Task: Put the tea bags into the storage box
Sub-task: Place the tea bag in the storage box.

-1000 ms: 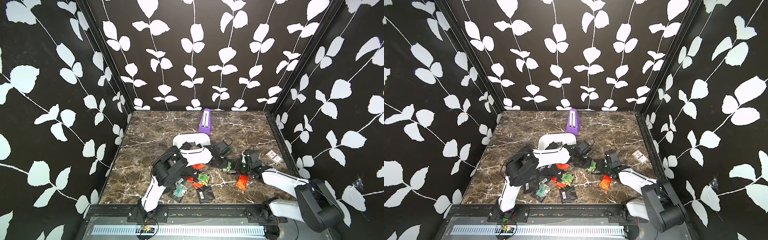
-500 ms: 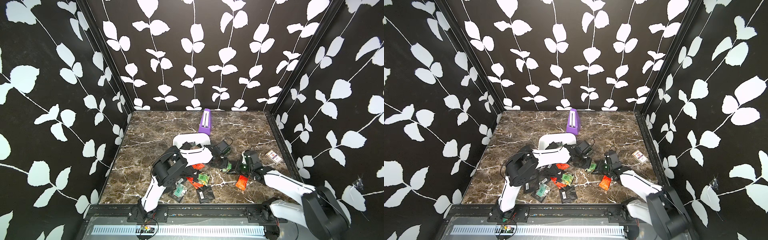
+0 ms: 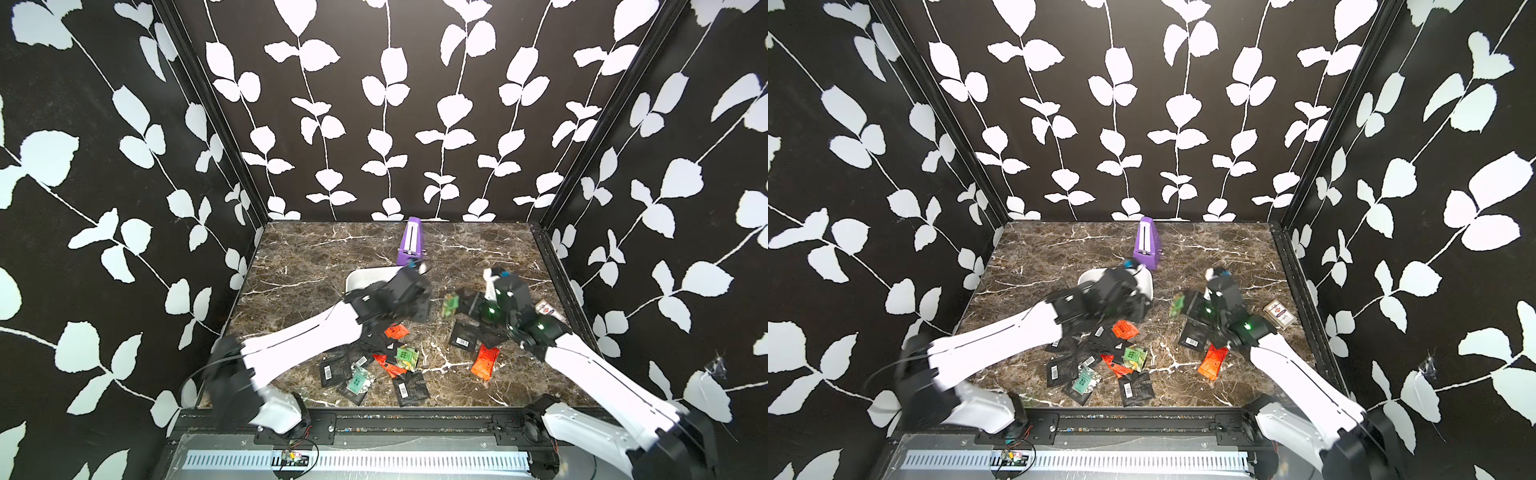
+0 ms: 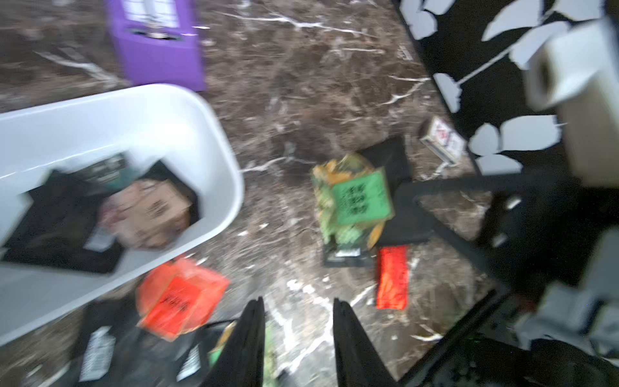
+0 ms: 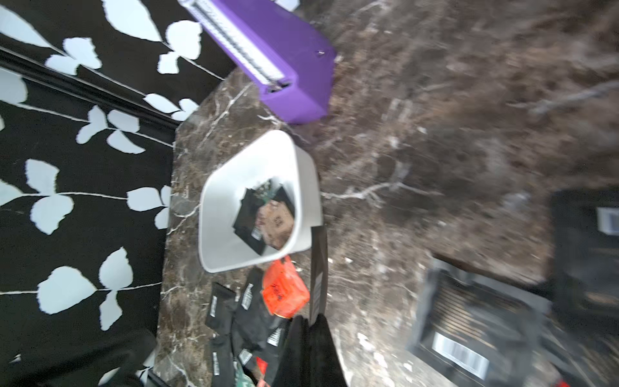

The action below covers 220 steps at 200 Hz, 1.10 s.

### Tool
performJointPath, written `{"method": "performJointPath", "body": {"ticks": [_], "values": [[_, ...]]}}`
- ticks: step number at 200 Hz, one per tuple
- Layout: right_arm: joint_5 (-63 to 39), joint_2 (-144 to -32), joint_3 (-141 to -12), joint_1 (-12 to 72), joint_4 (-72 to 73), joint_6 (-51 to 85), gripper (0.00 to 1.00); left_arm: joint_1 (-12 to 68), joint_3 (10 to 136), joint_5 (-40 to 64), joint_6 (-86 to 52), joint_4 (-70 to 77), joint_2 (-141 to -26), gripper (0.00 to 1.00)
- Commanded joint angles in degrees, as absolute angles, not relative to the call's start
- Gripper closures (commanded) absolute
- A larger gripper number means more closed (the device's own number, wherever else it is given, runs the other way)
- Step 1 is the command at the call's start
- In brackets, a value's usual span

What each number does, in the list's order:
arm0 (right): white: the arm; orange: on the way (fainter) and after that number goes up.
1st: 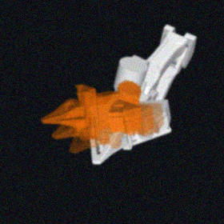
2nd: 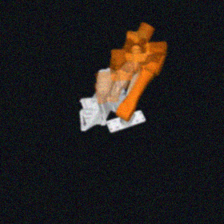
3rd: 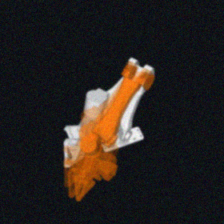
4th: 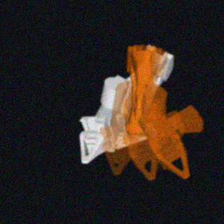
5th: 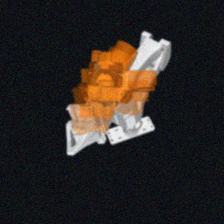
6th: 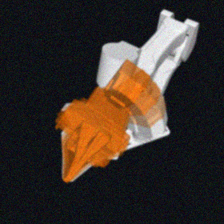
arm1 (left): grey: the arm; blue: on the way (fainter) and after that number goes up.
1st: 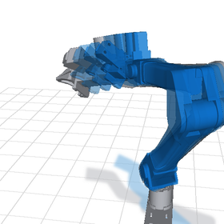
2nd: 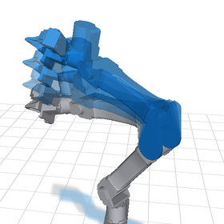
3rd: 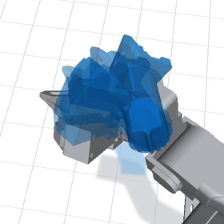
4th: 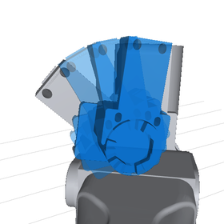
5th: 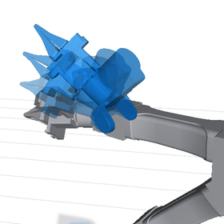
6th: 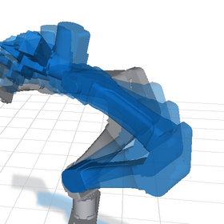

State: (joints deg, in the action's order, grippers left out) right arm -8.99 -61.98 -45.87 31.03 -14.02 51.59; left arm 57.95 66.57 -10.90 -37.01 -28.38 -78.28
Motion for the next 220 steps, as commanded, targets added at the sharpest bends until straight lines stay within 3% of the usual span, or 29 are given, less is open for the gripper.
{"method": "performJointPath", "body": {"ticks": [1, 60, 105, 113, 120, 130, 143, 160, 220], "values": [[-7.3, -68.8, -53.5, 34.2, -12.5, 49.4, 1.0, 57.5, 59.9, -18.0, -38.3, -33.8, -73.3, 0.67], [-9.2, -94.4, -73.8, 40.1, -9.0, 48.3, 1.0, 57.5, 47.7, -19.2, -45.4, -36.8, -59.6, 0.67], [-9.5, -106.0, -84.1, 41.7, -8.9, 49.0, 1.0, 57.5, 44.9, -18.7, -47.2, -39.0, -54.6, 0.67], [-8.6, -107.0, -84.6, 41.7, -9.2, 49.2, 0.94, 57.5, 44.8, -18.5, -47.3, -39.0, -54.3, 0.67], [-7.6, -107.6, -85.0, 41.6, -10.1, 48.9, 0.82, 57.5, 44.9, -18.2, -47.1, -39.1, -54.1, 0.67], [-6.0, -107.6, -85.2, 41.5, -12.4, 48.1, 0.68, 57.5, 45.4, -17.9, -46.9, -39.4, -54.2, 0.67], [-4.6, -106.5, -84.6, 41.0, -15.2, 46.9, 0.61, 57.5, 46.1, -17.5, -46.6, -39.6, -54.5, 0.67], [-2.1, -102.0, -81.3, 39.9, -17.3, 45.4, 0.6, 57.5, 47.0, -16.6, -45.7, -38.8, -55.1, 0.76], [9.0, -73.1, -59.2, 36.0, -27.8, 43.0, 0.59, 57.5, 53.3, -6.5, -42.3, -28.9, -65.9, 0.81]]}}
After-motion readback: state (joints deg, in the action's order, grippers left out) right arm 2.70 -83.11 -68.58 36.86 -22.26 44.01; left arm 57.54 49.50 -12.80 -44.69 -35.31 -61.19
